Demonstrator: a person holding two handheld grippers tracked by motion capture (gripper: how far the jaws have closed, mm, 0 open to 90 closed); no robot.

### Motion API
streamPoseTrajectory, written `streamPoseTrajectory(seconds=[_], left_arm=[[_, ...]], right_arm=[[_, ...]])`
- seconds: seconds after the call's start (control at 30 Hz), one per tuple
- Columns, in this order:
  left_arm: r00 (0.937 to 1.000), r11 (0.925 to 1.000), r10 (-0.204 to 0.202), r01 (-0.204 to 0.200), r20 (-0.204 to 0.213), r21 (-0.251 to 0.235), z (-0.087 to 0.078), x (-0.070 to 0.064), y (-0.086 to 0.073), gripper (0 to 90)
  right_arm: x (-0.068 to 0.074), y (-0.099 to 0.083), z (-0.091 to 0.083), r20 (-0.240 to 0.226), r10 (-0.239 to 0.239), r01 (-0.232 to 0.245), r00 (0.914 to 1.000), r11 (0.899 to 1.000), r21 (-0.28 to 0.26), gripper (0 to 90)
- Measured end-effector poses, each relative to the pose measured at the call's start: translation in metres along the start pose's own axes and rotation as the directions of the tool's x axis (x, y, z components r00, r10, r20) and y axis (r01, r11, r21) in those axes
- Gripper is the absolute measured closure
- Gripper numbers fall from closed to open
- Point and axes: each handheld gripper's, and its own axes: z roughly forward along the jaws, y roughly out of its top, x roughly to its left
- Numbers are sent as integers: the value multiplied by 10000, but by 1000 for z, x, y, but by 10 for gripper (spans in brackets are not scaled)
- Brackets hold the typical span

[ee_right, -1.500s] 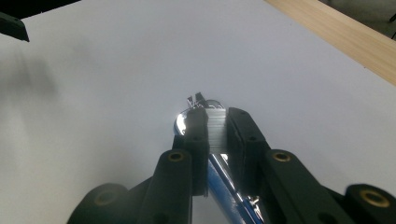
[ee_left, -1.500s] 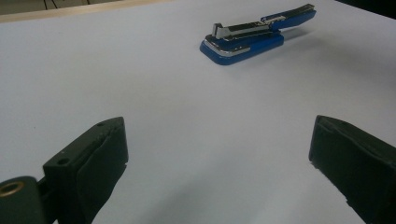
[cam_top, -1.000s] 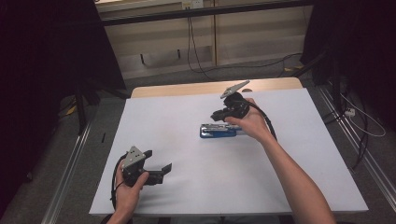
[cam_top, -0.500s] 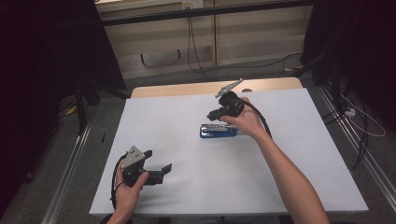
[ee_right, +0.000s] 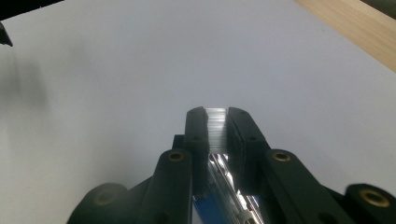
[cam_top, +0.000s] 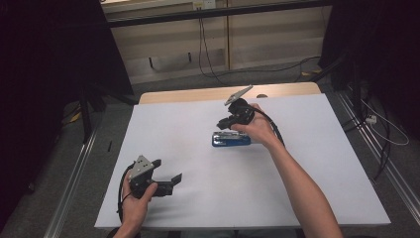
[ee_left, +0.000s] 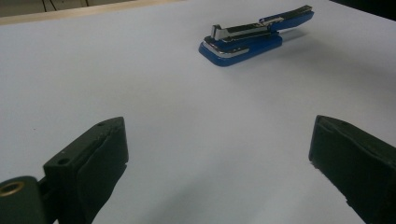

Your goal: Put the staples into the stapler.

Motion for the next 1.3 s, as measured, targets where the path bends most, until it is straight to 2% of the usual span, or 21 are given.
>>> streamPoseTrajectory(seconds=[0.23, 0.4, 0.6, 0.8, 1.3], left_arm=[[10000, 10000, 30, -30, 53, 36, 0, 0, 0, 48], [10000, 10000, -3, 3, 6, 31, 0, 0, 0, 47], [10000, 10000, 14, -14, 49, 43, 1, 0, 0, 48], [10000, 10000, 19, -19, 23, 57, 1, 0, 0, 48], [10000, 10000, 2, -2, 55, 66, 1, 0, 0, 48]], right_arm=[[-1, -2, 6, 13, 29, -29, 10000, 10000, 46, 791], [0, -2, 7, 70, -656, 656, 9978, 9978, 99, 791], [-4, -4, 6, -9, -852, 852, 9964, 9963, 92, 791], [-5, -7, 8, -309, -1408, 1418, 9896, 9892, 361, 791], [-9, -7, 13, -552, -1765, 1793, 9828, 9824, 516, 791]])
